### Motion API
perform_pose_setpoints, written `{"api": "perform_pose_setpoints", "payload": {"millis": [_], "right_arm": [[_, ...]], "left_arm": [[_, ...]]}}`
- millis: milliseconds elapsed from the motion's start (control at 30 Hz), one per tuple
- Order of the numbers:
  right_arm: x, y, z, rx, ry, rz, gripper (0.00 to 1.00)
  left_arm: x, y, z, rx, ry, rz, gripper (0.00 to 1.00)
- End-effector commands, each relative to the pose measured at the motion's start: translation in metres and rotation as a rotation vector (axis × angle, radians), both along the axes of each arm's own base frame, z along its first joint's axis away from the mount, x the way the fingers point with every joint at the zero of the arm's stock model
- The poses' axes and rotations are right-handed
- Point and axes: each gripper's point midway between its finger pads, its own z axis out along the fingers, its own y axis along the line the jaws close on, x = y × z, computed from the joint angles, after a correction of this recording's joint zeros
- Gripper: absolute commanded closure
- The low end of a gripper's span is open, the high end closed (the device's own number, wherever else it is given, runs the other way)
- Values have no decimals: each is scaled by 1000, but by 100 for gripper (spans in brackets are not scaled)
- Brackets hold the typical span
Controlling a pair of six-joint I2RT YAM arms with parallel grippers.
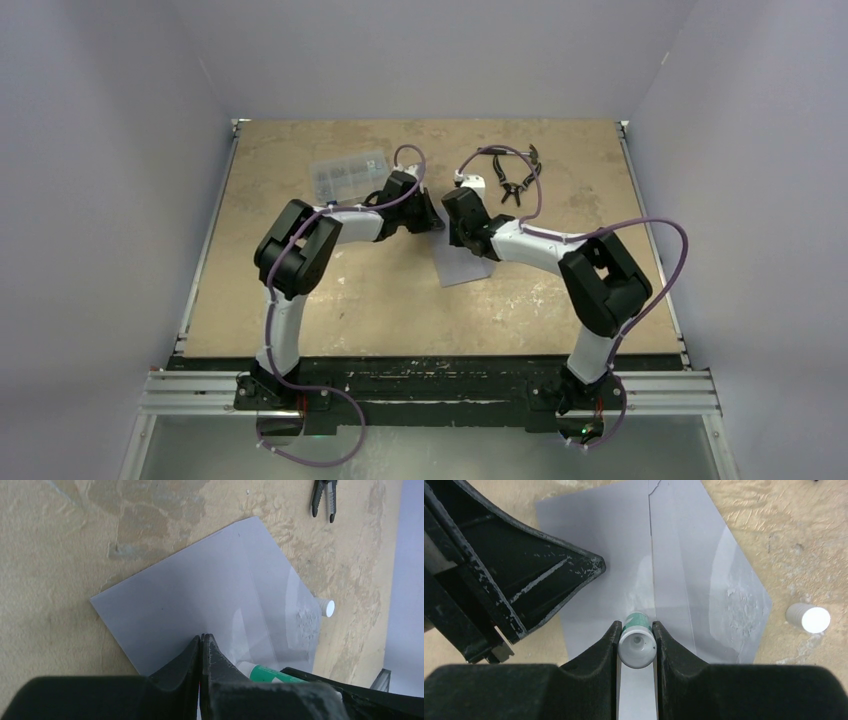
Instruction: Place the letter into the envelope and seal it
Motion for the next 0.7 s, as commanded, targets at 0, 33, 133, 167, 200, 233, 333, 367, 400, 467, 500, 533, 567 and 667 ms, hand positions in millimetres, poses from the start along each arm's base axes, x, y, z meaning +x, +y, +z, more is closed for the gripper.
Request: {"api": "perform_pose_setpoints", "payload": {"millis": [0, 33, 133, 167, 200, 233, 333, 367, 400, 467, 500, 533, 567, 667], "right_arm": [[4, -8, -21, -57, 38, -49, 100], [5, -7, -25, -65, 60, -52, 100], [4, -4, -37, -78, 106, -48, 100], [3, -2, -40, -76, 116, -41, 100], [3, -1, -42, -79, 123, -39, 100], [3, -1, -44, -86, 129, -40, 100], [3, 0, -47, -83, 146, -31, 100], [2, 1, -44, -76, 148, -25, 100], [1, 1, -41, -69, 149, -23, 100], [1, 2, -28, -47, 111, -4, 100], [-1, 9, -18, -13, 71, 30, 100], [-3, 12, -9, 12, 35, 59, 100], [-5, 14, -3, 23, 2, 82, 100], [-13, 6, 4, -10, -77, 115, 100]], "left_arm": [[-28, 26, -63, 186, 130, -48, 100], [-27, 26, -64, 184, 125, -50, 100], [-25, 26, -64, 179, 93, -62, 100], [-24, 27, -65, 188, 92, -58, 100], [-23, 30, -67, 198, 94, -51, 100], [-23, 31, -68, 205, 95, -45, 100], [-21, 35, -69, 210, 98, -21, 100], [-21, 37, -70, 211, 100, -9, 100], [-19, 39, -70, 212, 103, 8, 100], [-17, 43, -70, 214, 108, 46, 100], [-15, 44, -69, 211, 108, 61, 100], [-14, 44, -69, 208, 108, 74, 100], [-12, 45, -69, 205, 110, 85, 100], [-9, 44, -70, 194, 118, 103, 100]]}}
